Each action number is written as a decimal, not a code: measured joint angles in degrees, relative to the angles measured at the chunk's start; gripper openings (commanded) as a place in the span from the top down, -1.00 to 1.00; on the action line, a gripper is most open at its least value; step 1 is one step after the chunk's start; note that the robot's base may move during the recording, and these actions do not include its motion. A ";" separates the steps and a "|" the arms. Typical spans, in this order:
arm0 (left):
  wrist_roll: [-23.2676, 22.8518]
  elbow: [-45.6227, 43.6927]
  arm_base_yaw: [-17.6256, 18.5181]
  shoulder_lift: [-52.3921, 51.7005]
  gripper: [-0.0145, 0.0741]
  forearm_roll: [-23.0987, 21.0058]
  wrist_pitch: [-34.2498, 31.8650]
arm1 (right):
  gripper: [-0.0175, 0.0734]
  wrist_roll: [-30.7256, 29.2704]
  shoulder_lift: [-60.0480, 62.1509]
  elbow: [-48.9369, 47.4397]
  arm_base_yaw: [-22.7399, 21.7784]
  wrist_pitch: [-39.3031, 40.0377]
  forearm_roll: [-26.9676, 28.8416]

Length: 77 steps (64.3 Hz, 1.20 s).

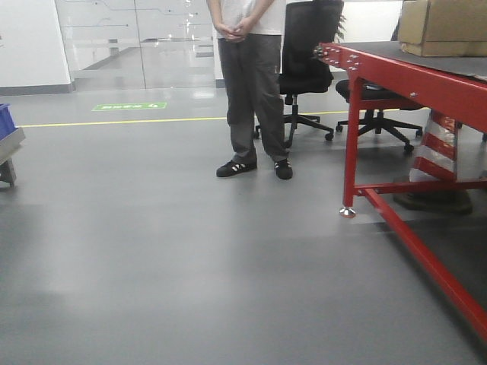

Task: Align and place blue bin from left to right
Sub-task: 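Drive across the floor past the standing person carrying the bin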

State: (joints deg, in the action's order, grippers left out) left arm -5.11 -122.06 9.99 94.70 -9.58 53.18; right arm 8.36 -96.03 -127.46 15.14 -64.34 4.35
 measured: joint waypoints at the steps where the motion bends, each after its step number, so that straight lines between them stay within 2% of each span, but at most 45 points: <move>1: 0.00 0.00 0.00 0.00 0.92 0.00 0.00 | 0.76 0.00 0.00 0.00 0.00 0.00 0.00; 77: 0.00 0.00 0.00 0.00 0.92 0.00 0.00 | 0.76 0.11 0.00 0.00 0.00 0.09 0.00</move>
State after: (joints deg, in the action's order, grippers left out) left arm -5.11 -122.06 9.99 94.70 -9.58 53.18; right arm 8.47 -96.03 -127.46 15.14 -64.25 4.35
